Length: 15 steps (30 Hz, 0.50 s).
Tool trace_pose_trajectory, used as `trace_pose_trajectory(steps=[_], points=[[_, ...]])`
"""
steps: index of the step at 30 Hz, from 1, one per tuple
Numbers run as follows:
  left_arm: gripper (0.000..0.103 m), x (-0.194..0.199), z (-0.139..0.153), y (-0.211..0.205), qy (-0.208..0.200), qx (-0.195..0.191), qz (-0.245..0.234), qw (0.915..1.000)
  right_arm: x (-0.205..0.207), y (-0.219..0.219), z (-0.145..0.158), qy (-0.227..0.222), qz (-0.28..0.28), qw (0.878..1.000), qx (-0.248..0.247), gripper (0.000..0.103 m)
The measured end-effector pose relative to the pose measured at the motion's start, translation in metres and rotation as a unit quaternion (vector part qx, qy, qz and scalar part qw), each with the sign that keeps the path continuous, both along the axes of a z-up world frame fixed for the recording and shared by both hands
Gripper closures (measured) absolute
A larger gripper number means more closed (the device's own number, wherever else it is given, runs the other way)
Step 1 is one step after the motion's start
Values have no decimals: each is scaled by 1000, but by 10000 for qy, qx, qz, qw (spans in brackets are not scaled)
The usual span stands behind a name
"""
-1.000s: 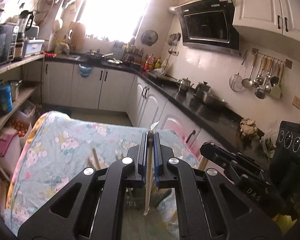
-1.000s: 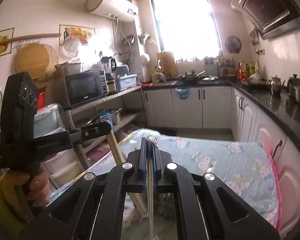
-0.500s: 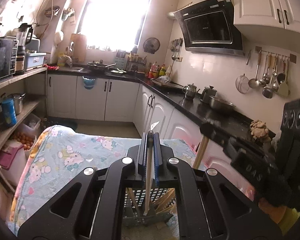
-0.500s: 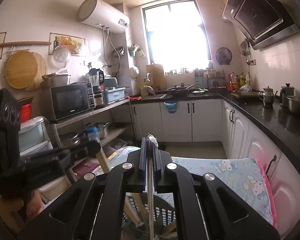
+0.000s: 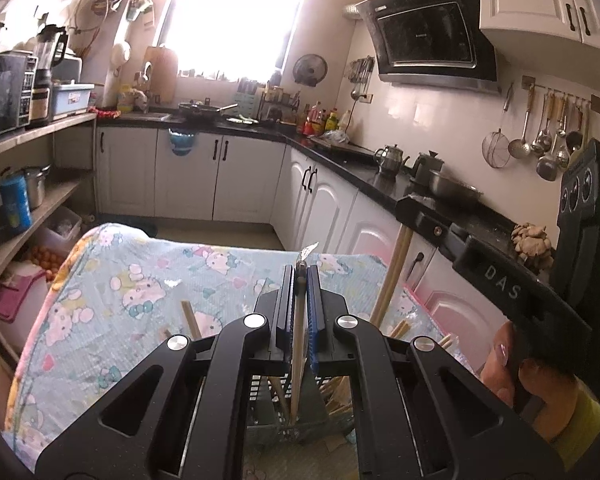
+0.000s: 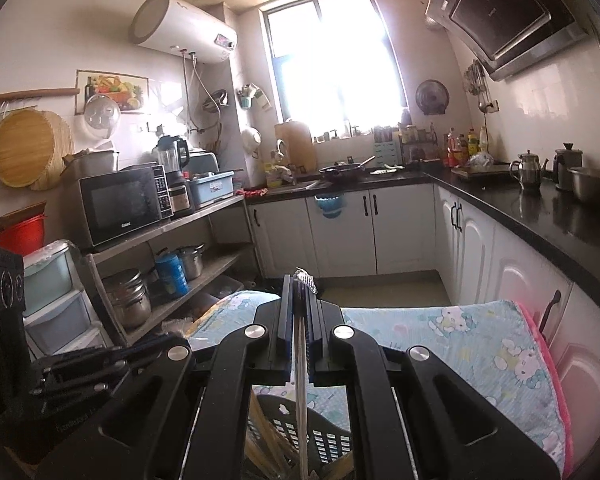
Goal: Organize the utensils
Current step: 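Lower the chopsticks into the caddy and open both tools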
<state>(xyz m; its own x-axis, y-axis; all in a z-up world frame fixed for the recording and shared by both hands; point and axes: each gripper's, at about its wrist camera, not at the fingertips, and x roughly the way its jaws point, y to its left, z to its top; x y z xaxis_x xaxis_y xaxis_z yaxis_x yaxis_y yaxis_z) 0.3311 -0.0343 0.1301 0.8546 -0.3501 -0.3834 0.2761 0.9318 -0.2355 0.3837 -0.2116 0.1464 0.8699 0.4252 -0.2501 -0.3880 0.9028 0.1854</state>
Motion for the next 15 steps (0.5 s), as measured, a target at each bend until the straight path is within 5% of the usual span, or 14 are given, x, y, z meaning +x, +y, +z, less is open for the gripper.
trace_pose_trajectory(steps=[15], points=[[102,15,-36,9,242,-28,121,9996,24,12,-47,310,-70,9994,-119,98]])
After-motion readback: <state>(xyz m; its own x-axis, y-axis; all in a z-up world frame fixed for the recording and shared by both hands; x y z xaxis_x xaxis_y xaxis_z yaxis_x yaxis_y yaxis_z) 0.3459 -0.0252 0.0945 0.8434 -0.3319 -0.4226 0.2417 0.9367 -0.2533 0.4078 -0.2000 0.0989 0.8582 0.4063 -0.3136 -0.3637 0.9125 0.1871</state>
